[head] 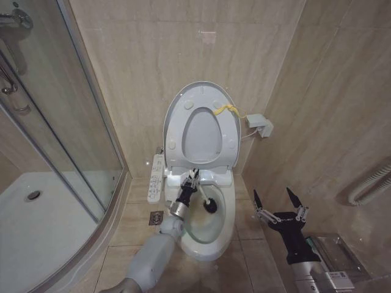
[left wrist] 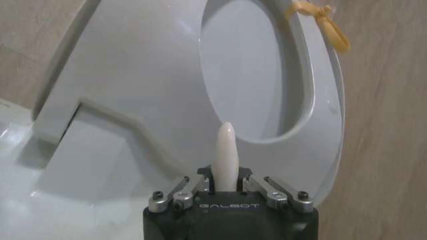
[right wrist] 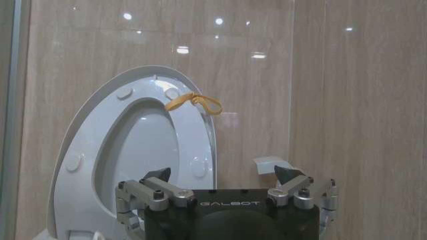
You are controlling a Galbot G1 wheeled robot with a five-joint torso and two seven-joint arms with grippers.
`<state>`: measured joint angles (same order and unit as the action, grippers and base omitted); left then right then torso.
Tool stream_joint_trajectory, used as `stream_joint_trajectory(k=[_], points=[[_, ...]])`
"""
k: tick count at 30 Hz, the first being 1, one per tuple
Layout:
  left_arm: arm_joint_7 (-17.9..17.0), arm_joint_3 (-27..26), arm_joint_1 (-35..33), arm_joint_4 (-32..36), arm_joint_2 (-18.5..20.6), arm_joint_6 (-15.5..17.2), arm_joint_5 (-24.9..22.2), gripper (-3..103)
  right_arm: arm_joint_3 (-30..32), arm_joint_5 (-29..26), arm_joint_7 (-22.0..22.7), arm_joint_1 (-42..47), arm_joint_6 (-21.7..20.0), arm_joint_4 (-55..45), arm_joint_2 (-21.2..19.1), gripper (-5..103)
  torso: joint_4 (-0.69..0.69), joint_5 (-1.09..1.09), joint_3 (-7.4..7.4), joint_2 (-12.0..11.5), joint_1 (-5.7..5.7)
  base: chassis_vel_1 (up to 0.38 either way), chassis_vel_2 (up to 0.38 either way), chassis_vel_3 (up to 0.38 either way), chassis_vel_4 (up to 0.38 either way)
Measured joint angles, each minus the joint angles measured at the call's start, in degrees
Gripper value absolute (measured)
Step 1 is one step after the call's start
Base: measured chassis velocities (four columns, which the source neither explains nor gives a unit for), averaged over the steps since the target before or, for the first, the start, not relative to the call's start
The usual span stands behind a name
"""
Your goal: Open the toilet lid, clean the toilet bowl with a toilet brush, close the toilet lid, and flush.
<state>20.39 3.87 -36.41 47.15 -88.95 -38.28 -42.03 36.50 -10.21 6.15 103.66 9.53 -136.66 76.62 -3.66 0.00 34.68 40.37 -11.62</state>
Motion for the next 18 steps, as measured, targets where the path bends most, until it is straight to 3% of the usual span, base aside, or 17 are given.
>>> stream_joint_trajectory(k=[5,9,12,15,16,18], points=[[1.62,-1.63,-0.59,-1.75,0.15,-1.42,4.38,22,0.0,0.0,0.0,0.0,0.0,0.0,0.0,100,-0.01,-0.01,-0.01,0.0,0.0,0.0,0.0,0.0,0.0],[1.5,-2.39,-1.62,1.6,2.63,-1.09,9.94,22,0.0,0.0,0.0,0.0,0.0,0.0,0.0,100,-0.01,-0.01,0.0,0.0,0.0,0.0,0.0,0.0,0.0],[1.99,-2.89,-1.86,4.05,5.38,-1.27,17.01,22,0.0,0.0,0.0,0.0,0.0,0.0,0.0,100,-0.03,-0.01,0.0,0.0,0.0,0.0,0.0,0.0,0.0],[1.92,-2.48,-2.35,4.85,6.36,-1.03,16.61,22,0.0,0.0,0.0,0.0,0.0,0.0,0.0,100,-0.02,-0.01,0.0,0.0,0.0,0.0,0.0,0.0,0.0],[0.62,-1.38,-3.58,5.67,7.14,-0.14,11.81,22,0.0,0.0,0.0,0.0,0.0,0.0,0.0,100,0.03,0.0,0.01,0.0,0.0,0.0,0.0,0.0,0.0],[-0.1,-1.42,-3.98,5.21,6.62,-0.38,9.5,22,0.0,0.0,0.0,0.0,0.0,0.0,0.0,100,0.04,-0.01,0.01,0.0,0.0,0.0,0.0,0.0,0.0]])
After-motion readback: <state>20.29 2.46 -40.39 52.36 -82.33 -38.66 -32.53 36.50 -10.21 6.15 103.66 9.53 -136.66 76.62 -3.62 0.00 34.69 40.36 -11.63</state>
